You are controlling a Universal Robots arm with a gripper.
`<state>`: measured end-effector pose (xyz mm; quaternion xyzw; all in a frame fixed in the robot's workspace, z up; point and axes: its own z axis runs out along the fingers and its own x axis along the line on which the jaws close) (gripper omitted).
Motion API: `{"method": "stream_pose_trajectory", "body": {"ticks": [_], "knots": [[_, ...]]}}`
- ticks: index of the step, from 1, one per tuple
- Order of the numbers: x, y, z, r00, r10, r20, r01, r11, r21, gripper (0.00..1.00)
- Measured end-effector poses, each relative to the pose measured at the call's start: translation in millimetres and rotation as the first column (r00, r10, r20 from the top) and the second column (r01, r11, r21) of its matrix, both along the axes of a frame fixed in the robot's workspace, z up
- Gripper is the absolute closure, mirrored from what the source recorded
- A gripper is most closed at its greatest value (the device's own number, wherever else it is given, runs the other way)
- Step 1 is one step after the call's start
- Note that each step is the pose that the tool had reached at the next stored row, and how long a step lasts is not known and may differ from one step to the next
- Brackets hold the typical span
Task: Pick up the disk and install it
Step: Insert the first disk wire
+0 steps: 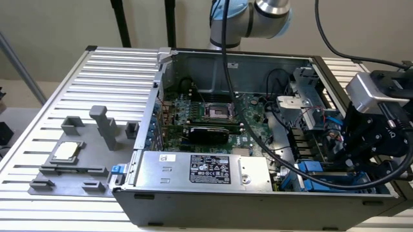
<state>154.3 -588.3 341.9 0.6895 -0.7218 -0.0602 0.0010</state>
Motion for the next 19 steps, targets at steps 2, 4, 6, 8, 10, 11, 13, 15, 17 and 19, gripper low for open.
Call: {"method": "stream_pose_trajectory", "body": {"ticks": [2, 4, 6, 8, 10, 11, 13, 15, 17, 19], "knots": [[-0.2, 0.8, 0.1, 1.0000, -0.001, -0.0001, 0.001, 1.0000, -0.0002, 0.84], [-0.2, 2.0, 0.1, 1.0000, -0.002, -0.0001, 0.002, 1.0000, -0.0001, 0.84], [-0.2, 2.8, 0.0, 1.0000, -0.003, -0.0001, 0.003, 1.0000, -0.0001, 0.84], [0.7, 3.2, 0.0, 1.0000, -0.003, 0.0000, 0.003, 1.0000, -0.0002, 0.84], [2.3, 3.3, 0.1, 1.0000, -0.004, -0.0001, 0.004, 1.0000, -0.0003, 0.84], [3.1, 3.3, 0.2, 1.0000, -0.004, -0.0001, 0.004, 1.0000, -0.0004, 0.84], [3.4, 3.4, 0.1, 1.0000, -0.005, 0.0000, 0.005, 1.0000, -0.0003, 0.84], [3.4, 3.3, -0.1, 1.0000, -0.006, 0.0000, 0.006, 1.0000, -0.0004, 0.84], [3.5, 3.3, -0.1, 1.0000, -0.008, 0.0000, 0.008, 1.0000, -0.0010, 0.84], [3.5, 3.3, -0.4, 0.9999, -0.010, 0.0000, 0.010, 0.9999, -0.0020, 0.84]]}}
